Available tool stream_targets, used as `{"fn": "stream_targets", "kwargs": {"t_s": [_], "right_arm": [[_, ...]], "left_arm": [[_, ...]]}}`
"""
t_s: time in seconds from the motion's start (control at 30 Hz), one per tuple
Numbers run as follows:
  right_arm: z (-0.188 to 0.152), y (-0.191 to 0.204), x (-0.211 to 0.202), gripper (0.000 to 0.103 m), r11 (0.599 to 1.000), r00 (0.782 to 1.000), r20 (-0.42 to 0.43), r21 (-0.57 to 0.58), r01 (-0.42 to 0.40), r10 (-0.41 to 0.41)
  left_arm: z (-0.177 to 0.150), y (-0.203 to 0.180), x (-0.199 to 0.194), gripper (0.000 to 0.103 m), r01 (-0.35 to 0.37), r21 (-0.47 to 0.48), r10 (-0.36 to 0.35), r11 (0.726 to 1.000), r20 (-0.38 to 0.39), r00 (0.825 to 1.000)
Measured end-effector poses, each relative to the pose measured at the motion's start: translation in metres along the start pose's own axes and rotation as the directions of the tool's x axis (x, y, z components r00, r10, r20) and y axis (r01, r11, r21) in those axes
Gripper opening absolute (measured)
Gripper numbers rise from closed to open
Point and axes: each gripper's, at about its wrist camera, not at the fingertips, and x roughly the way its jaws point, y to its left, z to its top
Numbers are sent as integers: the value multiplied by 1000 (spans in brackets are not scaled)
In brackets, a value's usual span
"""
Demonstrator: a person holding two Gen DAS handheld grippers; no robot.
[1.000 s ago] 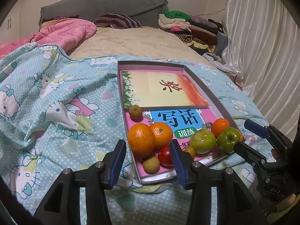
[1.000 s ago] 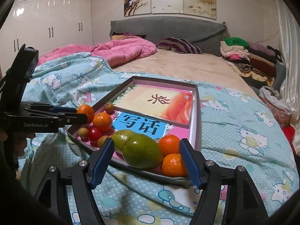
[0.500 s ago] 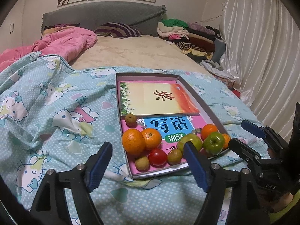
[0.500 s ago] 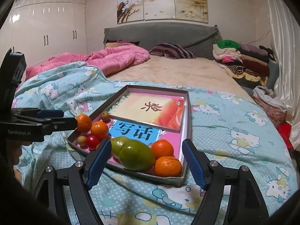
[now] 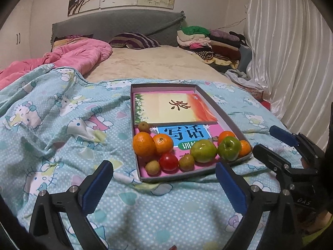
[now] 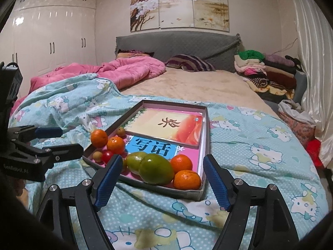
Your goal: Organize fruits
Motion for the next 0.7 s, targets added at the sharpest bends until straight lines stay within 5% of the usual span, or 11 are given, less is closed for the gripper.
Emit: {"fn": "stream_targets", "kwargs": {"t_s": [0.7], "right_arm": [[-35, 14, -32, 83, 999, 999, -37, 44, -17, 19]], "left_arm": [[-46, -3, -29, 101, -30, -44, 30, 999, 3, 1000]]}}
